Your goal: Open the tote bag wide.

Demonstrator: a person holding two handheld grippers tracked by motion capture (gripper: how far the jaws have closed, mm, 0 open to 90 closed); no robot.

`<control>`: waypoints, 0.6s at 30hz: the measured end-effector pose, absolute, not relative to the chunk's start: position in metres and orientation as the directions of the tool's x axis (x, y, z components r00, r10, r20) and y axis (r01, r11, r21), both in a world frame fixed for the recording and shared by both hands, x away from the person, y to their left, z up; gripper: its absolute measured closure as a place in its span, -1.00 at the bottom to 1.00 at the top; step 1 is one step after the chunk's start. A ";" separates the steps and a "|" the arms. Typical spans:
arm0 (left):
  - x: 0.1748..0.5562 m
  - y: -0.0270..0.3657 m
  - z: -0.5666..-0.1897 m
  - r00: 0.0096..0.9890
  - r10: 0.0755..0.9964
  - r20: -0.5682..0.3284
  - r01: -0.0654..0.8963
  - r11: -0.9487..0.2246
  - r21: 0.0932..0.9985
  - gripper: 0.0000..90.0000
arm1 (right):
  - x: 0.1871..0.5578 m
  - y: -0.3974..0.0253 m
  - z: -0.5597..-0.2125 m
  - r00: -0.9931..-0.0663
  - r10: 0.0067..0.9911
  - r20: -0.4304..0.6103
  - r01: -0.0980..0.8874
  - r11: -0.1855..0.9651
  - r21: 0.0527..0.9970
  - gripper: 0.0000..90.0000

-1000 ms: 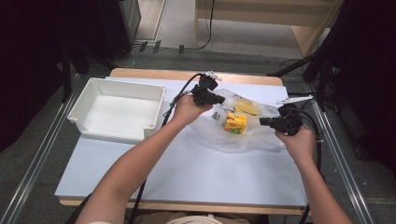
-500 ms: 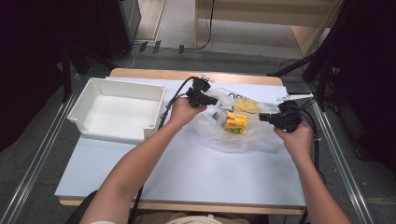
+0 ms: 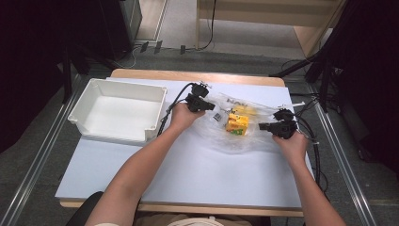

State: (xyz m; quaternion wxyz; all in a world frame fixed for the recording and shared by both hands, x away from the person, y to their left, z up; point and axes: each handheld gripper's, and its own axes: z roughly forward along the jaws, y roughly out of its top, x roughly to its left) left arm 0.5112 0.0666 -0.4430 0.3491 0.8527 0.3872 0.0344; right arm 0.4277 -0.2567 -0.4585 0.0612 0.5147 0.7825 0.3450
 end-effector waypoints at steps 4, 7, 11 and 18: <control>0.514 0.067 -0.450 0.683 0.701 -0.205 0.649 -0.452 0.612 1.00 | 0.424 -0.258 -0.469 -0.457 0.852 0.255 0.772 0.238 0.590 1.00; 0.516 0.069 -0.453 0.672 0.712 -0.204 0.659 -0.450 0.603 1.00 | 0.420 -0.264 -0.473 -0.447 0.856 0.259 0.775 0.225 0.590 1.00; 0.519 0.071 -0.457 0.653 0.733 -0.189 0.673 -0.448 0.589 1.00 | 0.414 -0.273 -0.474 -0.437 0.864 0.251 0.774 0.220 0.594 1.00; 0.524 0.076 -0.459 0.599 0.779 -0.186 0.708 -0.406 0.578 1.00 | 0.405 -0.295 -0.473 -0.388 0.890 0.238 0.789 0.188 0.585 1.00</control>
